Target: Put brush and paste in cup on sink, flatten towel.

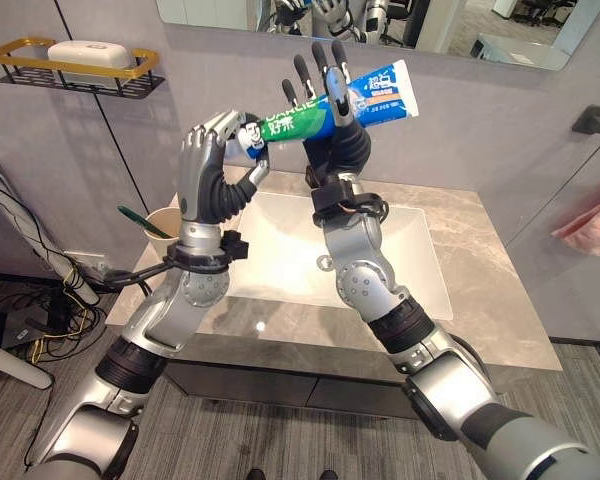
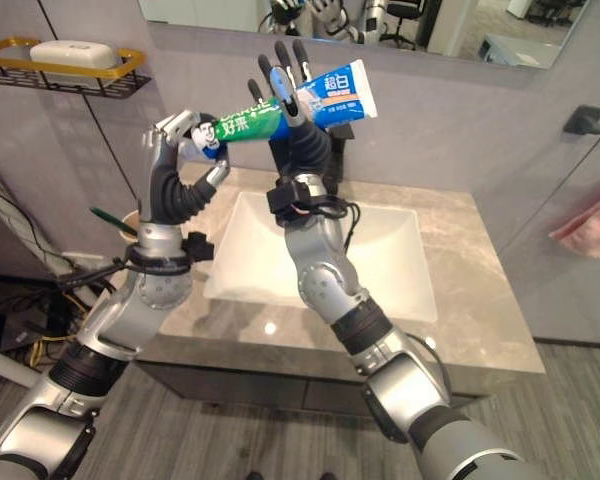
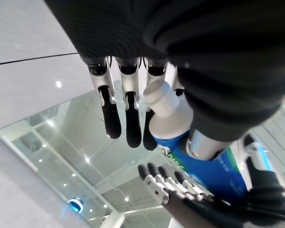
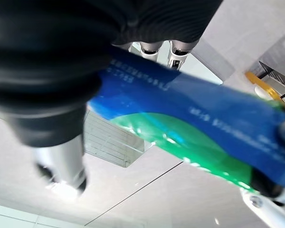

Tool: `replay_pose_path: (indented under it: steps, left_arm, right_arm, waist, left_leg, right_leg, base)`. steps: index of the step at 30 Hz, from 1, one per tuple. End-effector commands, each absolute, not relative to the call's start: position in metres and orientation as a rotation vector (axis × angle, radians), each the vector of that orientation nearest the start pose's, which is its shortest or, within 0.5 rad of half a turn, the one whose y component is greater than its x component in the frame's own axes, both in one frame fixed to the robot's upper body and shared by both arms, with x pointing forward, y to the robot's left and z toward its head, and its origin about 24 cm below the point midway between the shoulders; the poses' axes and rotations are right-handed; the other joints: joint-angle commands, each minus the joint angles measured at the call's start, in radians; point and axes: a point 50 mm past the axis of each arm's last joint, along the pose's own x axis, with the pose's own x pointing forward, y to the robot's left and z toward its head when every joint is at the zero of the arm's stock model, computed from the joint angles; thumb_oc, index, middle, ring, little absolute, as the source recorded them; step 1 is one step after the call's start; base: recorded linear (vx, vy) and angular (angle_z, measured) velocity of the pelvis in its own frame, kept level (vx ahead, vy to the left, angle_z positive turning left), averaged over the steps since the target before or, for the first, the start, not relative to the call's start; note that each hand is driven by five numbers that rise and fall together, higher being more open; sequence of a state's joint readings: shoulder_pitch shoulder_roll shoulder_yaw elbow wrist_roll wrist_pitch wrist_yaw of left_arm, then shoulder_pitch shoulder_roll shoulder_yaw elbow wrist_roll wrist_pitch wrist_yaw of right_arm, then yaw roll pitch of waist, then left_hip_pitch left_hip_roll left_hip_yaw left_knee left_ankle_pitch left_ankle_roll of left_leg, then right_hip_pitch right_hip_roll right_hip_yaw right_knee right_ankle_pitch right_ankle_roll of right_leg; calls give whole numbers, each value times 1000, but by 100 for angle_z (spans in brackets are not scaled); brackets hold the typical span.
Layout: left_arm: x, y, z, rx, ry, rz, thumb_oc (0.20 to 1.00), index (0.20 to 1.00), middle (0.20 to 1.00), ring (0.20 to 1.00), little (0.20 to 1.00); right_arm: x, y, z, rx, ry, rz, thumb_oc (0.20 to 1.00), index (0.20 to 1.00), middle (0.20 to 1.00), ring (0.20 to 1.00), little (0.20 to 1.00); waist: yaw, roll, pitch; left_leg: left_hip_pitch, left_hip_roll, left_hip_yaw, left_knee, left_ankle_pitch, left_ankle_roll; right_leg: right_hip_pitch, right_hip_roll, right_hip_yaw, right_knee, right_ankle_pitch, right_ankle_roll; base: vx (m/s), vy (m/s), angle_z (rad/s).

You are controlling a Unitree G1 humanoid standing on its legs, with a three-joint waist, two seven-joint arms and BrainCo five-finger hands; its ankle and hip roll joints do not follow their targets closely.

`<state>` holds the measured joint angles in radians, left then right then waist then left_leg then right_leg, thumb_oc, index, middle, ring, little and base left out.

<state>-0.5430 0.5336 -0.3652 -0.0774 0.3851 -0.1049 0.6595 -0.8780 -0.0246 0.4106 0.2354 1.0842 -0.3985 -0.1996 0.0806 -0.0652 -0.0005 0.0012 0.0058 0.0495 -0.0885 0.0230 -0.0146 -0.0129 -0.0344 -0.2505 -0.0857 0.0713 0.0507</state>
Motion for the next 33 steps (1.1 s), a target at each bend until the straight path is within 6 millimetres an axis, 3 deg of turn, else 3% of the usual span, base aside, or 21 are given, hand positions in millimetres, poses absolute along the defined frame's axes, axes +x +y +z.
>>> replay_pose_path:
  steps: [1,4,5,7,9,10,21,23,24,29,33]
  left_arm:
    - [292,131,227,632,-1039,228,200,200,200,200,200]
    - [292,131,224,624,-1029,222,200,200,200,200,200]
    - [291,130,223,621,-1023,217,200,200,200,200,200]
    - [292,129,220,618,-1013,206,200,200,200,200,200]
    - [292,128,218,615,-1002,199,200,200,200,200,200]
    - [292,128,218,614,-1001,198,200,200,200,200,200]
    - [291,127,210,605,-970,182,200,200,200,200,200]
    - [290,129,208,597,-958,183,614,614,614,614,614]
    - [288,130,208,587,-956,191,1000,1000,1000,1000,1000]
    - [281,139,211,572,-977,239,1000,1000,1000,1000,1000]
    - [269,158,220,599,-1030,310,1000,1000,1000,1000,1000]
  right_arm:
    - [320,-33,291,1051,-691,487,765,765,765,765,765]
    - [319,-33,292,1059,-697,481,746,746,746,746,746]
    - [318,-33,292,1062,-698,479,639,639,639,639,639]
    - [317,-34,293,1060,-706,476,570,570,570,570,570]
    - [316,-34,293,1051,-712,478,410,410,410,410,410]
    - [316,-34,292,1049,-709,477,209,209,209,209,209]
    - [315,-36,288,1054,-707,443,200,200,200,200,200]
    - [314,-38,288,1054,-708,434,200,200,200,200,200]
    - [314,-39,288,1059,-710,425,200,200,200,200,200]
    - [315,-42,285,1082,-702,388,200,200,200,200,200]
    - [318,-46,283,1046,-706,345,200,200,200,200,200]
  waist:
    - [17,-14,-34]
    - [18,-13,-34]
    - [19,-13,-34]
    - [21,-12,-35]
    - [24,-13,-36]
    - [24,-13,-37]
    - [27,-12,-39]
    - [29,-12,-39]
    - [32,-12,-38]
    - [45,-13,-37]
    - [67,-14,-36]
  left_leg:
    - [31,57,-25,1,-41,-49]
    - [31,57,-27,1,-41,-49]
    - [31,57,-28,1,-41,-49]
    - [30,56,-31,1,-40,-49]
    - [31,56,-34,1,-40,-49]
    - [31,55,-35,1,-40,-49]
    - [31,52,-42,1,-38,-48]
    - [30,50,-45,1,-38,-48]
    - [29,50,-47,1,-37,-48]
    - [25,48,-55,1,-34,-49]
    - [18,45,-68,1,-28,-51]
  right_leg:
    - [102,-106,-12,-2,-38,103]
    - [103,-107,-14,-2,-39,103]
    - [103,-107,-15,-2,-39,103]
    - [104,-108,-18,-2,-40,103]
    - [106,-109,-21,-2,-40,103]
    - [106,-109,-21,-2,-41,102]
    - [112,-110,-28,-2,-42,99]
    - [115,-110,-31,-2,-42,98]
    - [116,-110,-33,-2,-43,98]
    - [119,-114,-43,-2,-44,97]
    - [120,-116,-58,-2,-43,96]
  base:
    - [-3,-4,7]
    - [-4,-5,7]
    - [0,0,0]
    - [0,0,0]
    - [0,0,0]
    - [0,0,0]
    - [0,0,0]
    - [-16,-1,4]
    - [-11,-2,5]
    - [-24,-5,13]
    - [-21,-5,9]
